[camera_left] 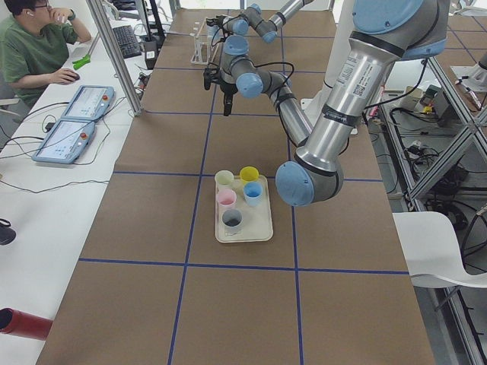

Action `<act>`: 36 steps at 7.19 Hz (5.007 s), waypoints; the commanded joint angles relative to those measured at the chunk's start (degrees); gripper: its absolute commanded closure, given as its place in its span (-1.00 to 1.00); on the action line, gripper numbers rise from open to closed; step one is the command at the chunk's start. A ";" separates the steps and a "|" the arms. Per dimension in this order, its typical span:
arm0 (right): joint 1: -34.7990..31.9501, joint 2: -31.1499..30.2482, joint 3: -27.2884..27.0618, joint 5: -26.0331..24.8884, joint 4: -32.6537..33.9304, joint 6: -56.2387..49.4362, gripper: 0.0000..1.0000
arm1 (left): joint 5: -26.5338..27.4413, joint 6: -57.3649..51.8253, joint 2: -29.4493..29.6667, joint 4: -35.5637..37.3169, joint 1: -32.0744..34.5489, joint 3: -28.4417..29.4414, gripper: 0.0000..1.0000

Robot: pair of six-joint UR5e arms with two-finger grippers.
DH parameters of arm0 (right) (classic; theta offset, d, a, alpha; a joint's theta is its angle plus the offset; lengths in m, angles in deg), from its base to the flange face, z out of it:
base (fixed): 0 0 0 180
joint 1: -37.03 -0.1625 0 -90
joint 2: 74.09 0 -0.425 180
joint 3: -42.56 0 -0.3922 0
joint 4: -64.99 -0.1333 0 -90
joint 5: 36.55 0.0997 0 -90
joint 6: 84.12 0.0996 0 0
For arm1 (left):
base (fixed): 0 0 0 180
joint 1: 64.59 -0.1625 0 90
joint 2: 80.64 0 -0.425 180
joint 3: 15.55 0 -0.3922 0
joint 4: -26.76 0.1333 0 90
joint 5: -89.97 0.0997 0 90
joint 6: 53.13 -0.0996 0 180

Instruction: Transfer IKEA cup to right arm and place on rack

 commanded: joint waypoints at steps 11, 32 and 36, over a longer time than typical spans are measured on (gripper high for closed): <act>-6.66 -0.18 -19.09 35.82 -14.73 58.22 -0.63 | 0.79 -5.41 -1.22 1.75 2.71 -1.49 -1.00; 1.87 19.07 -18.74 53.44 -4.05 105.09 -0.98 | -23.03 -39.73 -33.05 -32.17 25.05 25.05 -1.00; 1.96 19.07 -18.56 53.44 -4.23 105.09 -0.99 | -20.48 -39.02 -32.70 -32.26 22.25 24.70 -0.41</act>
